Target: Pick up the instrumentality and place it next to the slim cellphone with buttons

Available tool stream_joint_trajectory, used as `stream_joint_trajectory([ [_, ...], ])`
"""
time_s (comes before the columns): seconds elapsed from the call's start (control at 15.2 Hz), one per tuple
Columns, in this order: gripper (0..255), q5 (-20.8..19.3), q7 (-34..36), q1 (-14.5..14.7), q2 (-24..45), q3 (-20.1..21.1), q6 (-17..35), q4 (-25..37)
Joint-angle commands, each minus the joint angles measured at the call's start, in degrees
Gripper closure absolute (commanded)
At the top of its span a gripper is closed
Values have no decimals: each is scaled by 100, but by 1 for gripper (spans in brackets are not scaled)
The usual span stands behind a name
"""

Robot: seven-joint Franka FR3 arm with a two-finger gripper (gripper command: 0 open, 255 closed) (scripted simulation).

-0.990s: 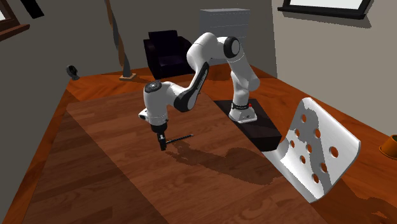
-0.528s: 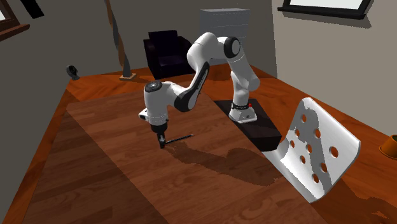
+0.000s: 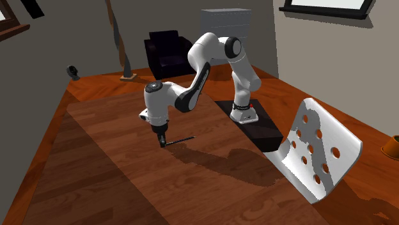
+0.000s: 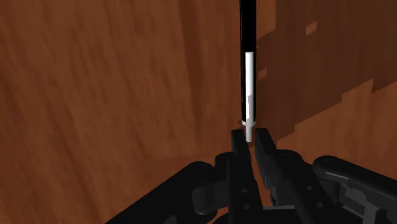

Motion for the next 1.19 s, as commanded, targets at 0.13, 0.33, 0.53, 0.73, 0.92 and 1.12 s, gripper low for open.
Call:
stream_joint_trajectory([
  [0.13, 255, 58, -42, -26, -97, 25, -176, 55],
  [0.33, 255, 112, -84, -37, -187, 55, -357, 156],
  [0.53, 255, 162, -124, -44, -268, 82, -543, 271],
  [0.73, 255, 208, -162, -47, -339, 106, -735, 400],
  [0.92, 255, 248, -198, -46, -400, 127, -931, 544],
  [1.12, 255, 436, -306, -299, -924, 194, -678, -188],
])
